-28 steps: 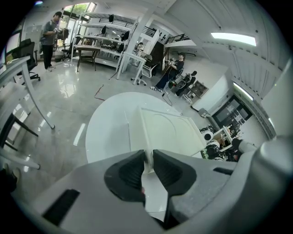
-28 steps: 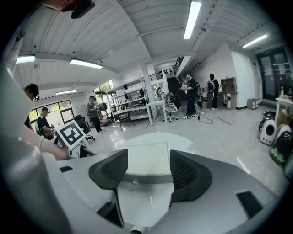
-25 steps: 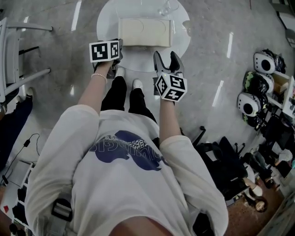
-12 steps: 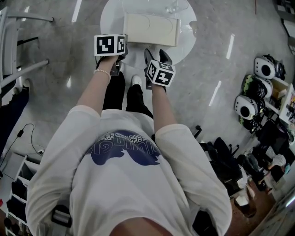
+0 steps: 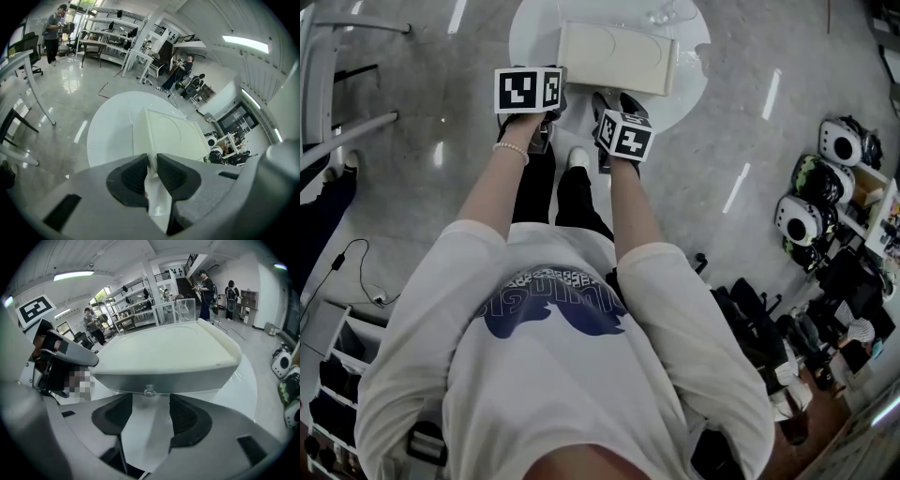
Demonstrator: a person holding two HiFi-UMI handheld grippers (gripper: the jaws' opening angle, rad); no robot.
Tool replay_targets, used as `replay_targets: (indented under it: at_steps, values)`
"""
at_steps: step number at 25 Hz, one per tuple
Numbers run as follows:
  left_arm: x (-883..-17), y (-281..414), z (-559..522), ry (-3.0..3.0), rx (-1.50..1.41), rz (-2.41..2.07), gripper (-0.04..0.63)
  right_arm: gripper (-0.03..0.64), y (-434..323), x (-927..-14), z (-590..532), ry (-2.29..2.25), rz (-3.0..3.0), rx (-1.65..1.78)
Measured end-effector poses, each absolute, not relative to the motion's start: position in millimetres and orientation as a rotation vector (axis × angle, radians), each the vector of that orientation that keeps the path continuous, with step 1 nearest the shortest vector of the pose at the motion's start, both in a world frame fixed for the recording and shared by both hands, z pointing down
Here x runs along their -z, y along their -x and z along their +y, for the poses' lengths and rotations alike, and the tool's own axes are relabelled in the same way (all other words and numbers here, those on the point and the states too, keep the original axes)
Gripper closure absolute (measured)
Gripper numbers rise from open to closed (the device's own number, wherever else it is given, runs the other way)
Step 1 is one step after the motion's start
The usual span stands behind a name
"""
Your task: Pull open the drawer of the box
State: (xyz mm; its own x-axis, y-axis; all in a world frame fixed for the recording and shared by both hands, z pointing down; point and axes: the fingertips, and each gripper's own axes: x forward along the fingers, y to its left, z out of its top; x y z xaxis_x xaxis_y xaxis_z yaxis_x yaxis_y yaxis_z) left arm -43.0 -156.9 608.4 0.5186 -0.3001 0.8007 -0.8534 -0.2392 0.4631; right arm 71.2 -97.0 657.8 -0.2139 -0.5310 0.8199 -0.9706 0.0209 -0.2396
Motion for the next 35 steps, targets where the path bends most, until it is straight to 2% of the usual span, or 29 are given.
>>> replay_targets:
  at_steps: [18,29,31,35]
  values:
    - [-606.4,44.1,-156.4,-1.775,-0.694,-0.956,0.526,0.497,-70.3,-662.2,-103.5,-1.478,-1.697,-1.143]
    - [-607.3,44.0,-155.5,-1.775,-0.703,-0.955,0.525,0.511,-70.8,-663.5,-102.9,-1.446,-1.666,-1.17]
    - [-607.4,44.3,-155.2,-1.775,-0.704,-0.957,0.526,0.538,-69.0,-663.5,-102.9,-1.43,-1.667,-1.169]
    - [-604.1,47.2,-154.6,-1.775,-0.705,-0.958,0.525,0.54,-65.4,-660.2,-102.4,-1.415,-1.666,-1.163]
